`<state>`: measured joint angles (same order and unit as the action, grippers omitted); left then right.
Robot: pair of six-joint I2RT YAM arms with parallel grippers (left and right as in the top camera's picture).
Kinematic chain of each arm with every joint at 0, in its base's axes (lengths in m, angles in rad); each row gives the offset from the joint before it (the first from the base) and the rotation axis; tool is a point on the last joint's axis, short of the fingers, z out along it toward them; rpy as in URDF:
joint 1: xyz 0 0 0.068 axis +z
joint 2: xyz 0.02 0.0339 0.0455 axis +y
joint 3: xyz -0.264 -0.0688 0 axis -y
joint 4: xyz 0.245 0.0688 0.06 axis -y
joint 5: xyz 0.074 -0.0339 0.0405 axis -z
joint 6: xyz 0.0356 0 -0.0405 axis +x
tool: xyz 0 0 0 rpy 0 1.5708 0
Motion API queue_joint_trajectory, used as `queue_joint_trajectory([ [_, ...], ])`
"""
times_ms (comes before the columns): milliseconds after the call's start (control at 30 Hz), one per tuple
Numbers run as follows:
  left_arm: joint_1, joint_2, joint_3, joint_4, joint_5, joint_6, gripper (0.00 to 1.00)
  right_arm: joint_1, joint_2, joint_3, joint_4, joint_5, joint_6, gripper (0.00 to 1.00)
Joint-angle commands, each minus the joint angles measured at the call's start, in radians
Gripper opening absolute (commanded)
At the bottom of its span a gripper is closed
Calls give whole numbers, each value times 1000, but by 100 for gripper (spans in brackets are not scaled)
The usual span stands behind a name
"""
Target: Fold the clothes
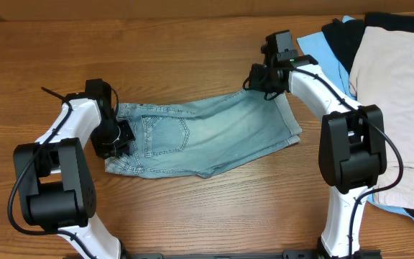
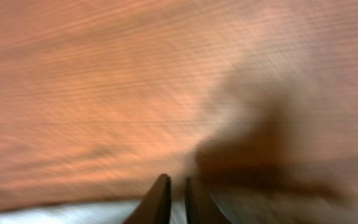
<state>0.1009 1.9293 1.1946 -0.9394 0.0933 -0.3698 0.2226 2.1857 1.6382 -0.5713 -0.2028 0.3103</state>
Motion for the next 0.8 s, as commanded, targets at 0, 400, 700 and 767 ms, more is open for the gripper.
queue_joint_trajectory([
  [0,3,109,-68,70,-23,-32,4,1,4,45,19,-106,0,24],
  [400,6,109,-68,88,-26,-31,89,-162,3,340,-621,57,-62,85],
  [700,20,109,-81,72,-21,-47,99,-223,3,264,-662,56,-76,86],
  [767,30,108,-64,58,32,29,96,-223,3,264,-650,56,-76,86],
])
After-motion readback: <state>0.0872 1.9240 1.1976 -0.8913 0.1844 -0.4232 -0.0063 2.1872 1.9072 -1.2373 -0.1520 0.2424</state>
